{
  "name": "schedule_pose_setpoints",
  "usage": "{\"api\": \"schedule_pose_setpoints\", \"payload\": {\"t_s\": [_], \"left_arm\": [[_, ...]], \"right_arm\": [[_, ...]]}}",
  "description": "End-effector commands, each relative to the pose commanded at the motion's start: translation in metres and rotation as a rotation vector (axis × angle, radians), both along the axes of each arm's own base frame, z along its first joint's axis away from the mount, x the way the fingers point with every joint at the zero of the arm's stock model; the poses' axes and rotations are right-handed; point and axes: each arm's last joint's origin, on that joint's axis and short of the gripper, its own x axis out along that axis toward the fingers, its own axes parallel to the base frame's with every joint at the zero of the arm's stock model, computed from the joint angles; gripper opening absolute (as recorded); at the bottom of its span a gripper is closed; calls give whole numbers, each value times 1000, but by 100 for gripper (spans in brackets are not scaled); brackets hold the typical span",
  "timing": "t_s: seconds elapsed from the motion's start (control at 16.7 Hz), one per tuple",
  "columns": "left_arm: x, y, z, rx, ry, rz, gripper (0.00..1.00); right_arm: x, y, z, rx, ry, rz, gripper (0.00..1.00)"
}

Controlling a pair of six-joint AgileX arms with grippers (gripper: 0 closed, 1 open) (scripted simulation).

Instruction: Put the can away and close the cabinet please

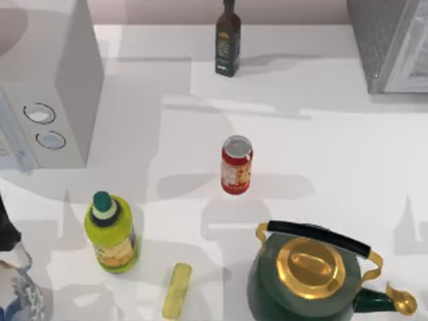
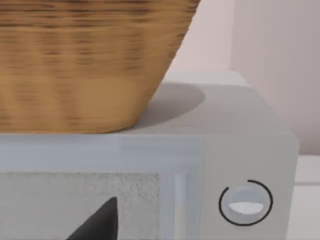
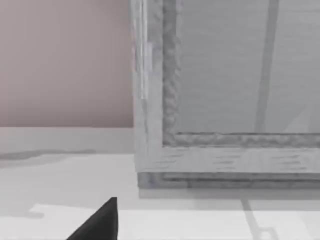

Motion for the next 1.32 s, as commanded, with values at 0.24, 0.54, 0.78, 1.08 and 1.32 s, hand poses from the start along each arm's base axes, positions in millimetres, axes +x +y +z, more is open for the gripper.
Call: {"api": "schedule_pose_setpoints", "payload": {"t_s": [0.24, 0.54, 0.78, 1.08, 1.32], "left_arm": [[0, 0, 0, 0, 0, 0, 100], [0, 0, 0, 0, 0, 0, 100], [0, 0, 0, 0, 0, 0, 100], [0, 0, 0, 0, 0, 0, 100], [0, 0, 0, 0, 0, 0, 100]], "right_arm": [[1, 2, 5, 13, 12, 8, 100], [13, 16, 43, 102, 128, 55, 100], [49, 46, 79, 171, 294, 83, 100], [114, 122, 93, 186, 520, 73, 100], [151, 204, 63, 138, 662, 40, 100]]}}
